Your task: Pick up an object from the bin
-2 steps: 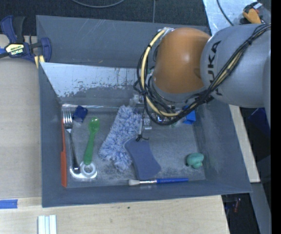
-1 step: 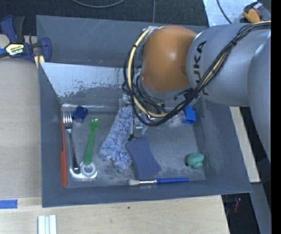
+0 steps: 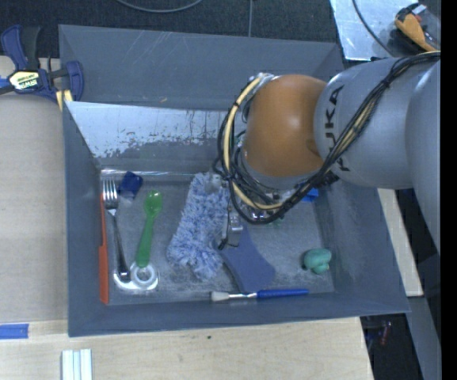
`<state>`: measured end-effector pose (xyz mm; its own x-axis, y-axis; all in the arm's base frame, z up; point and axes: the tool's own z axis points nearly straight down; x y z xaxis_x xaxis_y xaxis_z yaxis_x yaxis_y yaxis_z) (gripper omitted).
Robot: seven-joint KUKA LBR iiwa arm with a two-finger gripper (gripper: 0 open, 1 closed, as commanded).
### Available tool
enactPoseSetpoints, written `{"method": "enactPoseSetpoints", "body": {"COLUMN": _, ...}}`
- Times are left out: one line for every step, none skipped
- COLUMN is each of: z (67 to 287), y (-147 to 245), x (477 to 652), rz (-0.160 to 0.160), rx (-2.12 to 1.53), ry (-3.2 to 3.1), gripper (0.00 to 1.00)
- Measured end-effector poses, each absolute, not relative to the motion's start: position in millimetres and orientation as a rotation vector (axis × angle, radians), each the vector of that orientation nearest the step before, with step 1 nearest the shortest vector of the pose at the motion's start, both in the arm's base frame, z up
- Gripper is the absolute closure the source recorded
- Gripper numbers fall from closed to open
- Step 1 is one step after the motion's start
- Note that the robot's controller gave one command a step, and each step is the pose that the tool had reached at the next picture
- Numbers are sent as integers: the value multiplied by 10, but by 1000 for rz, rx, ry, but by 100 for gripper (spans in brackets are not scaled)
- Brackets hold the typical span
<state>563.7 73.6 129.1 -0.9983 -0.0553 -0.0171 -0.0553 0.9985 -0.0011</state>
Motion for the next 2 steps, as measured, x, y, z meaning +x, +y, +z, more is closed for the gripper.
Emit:
{"method": "enactPoseSetpoints", "body": {"z": 1223, "y": 635, "x": 5696, "rz": -3, "rx": -29, "ry": 3126, "gripper": 0}}
{"method": "enactPoseSetpoints", "body": {"z": 771, "y": 908, "x": 5705, "rz": -2, "rx": -487, "ry": 3064, "gripper": 100}}
